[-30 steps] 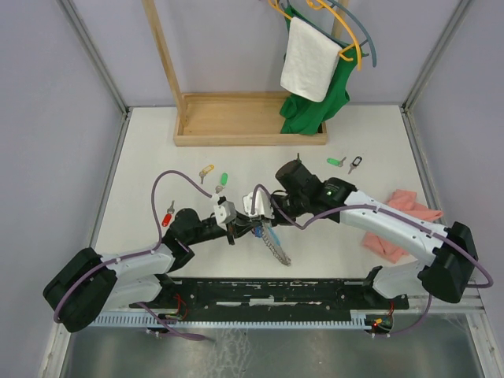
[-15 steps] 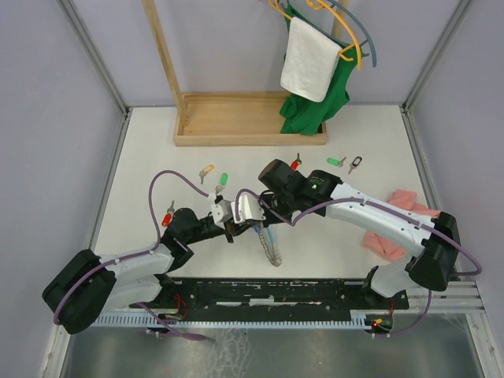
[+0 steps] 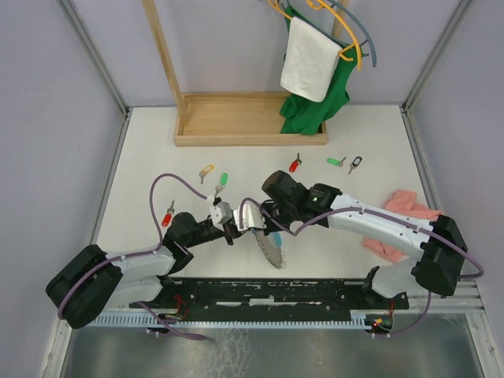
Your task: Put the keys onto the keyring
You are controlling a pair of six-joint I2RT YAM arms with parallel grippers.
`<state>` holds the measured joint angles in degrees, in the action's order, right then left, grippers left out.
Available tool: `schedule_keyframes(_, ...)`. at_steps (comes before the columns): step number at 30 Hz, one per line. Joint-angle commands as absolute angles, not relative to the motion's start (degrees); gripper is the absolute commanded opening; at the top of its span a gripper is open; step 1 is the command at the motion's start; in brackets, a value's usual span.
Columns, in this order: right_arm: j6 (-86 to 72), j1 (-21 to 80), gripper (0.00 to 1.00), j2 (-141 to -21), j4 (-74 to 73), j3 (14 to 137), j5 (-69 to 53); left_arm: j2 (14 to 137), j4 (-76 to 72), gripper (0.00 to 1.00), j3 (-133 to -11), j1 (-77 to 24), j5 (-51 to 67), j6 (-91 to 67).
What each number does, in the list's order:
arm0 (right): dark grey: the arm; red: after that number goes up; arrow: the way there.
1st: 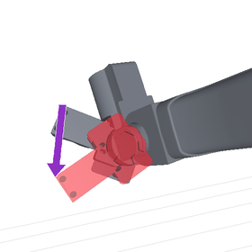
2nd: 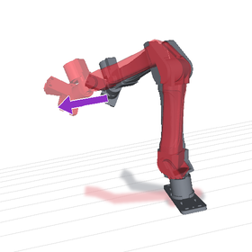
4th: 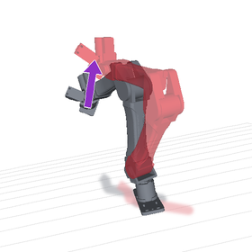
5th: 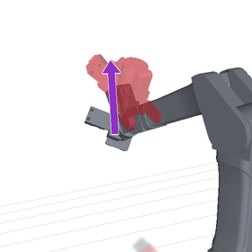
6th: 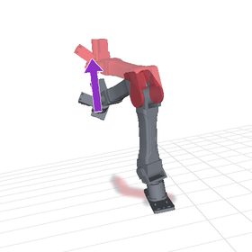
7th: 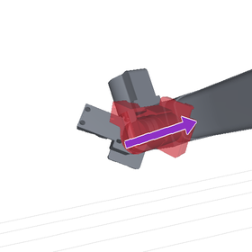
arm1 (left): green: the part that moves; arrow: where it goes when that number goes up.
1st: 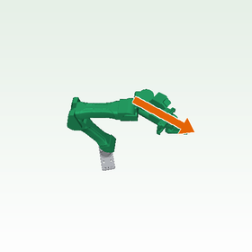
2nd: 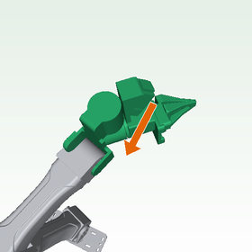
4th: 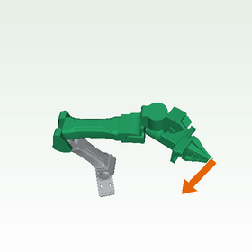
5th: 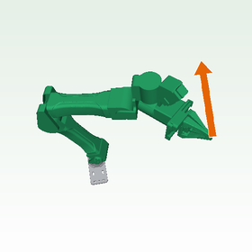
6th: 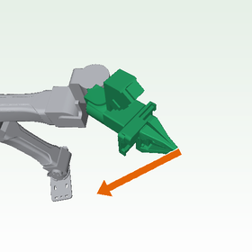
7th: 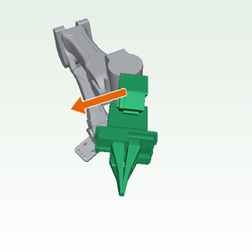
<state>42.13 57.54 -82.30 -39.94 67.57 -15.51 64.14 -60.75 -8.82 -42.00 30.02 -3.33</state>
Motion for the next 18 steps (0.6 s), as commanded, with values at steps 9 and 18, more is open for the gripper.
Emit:
schedule_keyframes(9, 36.32, 51.44, 0.05, -74.33, -19.33, 55.70, -28.51, 64.64, -74.32, 0.03, -9.83, -42.62, 29.16, -7.82)
schedule_keyframes(18, 36.04, 49.39, 0.01, -70.20, -16.52, 52.09, -28.41, 63.35, -72.64, 0.03, -8.83, -42.64, 28.33, -7.09)
